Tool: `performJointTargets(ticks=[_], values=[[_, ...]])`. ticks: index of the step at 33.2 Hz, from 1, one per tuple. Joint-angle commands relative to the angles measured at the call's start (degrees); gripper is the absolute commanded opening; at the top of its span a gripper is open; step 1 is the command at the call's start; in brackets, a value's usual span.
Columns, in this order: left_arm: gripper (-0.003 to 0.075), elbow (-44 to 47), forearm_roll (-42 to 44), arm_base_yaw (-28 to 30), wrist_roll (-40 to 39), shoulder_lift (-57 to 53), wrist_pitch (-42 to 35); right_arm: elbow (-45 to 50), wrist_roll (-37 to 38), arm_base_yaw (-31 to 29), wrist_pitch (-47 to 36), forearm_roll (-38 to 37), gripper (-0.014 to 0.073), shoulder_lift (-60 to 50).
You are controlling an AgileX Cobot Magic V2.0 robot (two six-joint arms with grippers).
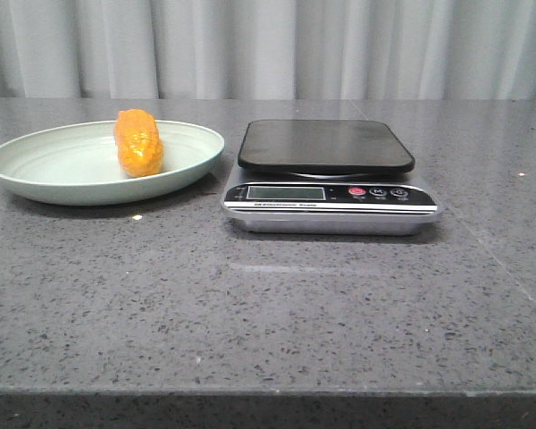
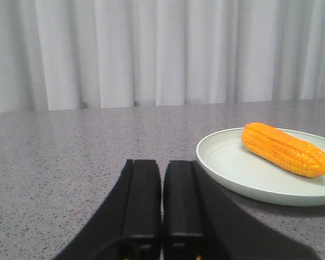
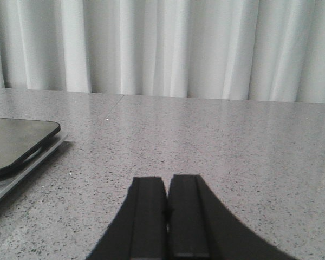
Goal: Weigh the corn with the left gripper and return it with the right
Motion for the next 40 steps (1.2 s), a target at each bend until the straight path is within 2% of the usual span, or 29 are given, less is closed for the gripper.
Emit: performJointTargets(ticks=[1,28,30,33,35,40], values=[[0.0127,0.38,-0.44,-0.29,0.02,-1.21,-4.58,-0.43,-0.19,-0.35,-5.14,0.09,0.0147,-0.98],[0.0127,0.38,-0.44,-0.29,0.02,-1.21,-5.41,-0.43,-0.19,-0.35,-5.14,0.09,0.0147,-0.98],[0.0127,0.38,-0.32,-0.29,0.02,-1.21,-7.88,-0.43,-0.19,-0.35,-5.14,0.09,0.0147,-0.98],[0.0127,0.25,-0.32,-0.29,0.02,-1.21,-17.38,-0.43,-0.19,-0.35,-5.14,0.09,0.0147,-0.98],[0.0127,-1.36,-0.32,-0.29,-0.24,-1.10,-19.96,-0.43,-0.19,-0.35,-5.14,0.09,0.0147,-0.98],[0.0127,-12.26,-0.32,-0.29,-0.92,2.37,-9.98,-0.43,-0.19,-0.35,-5.14,0.09,0.0147,-0.98]])
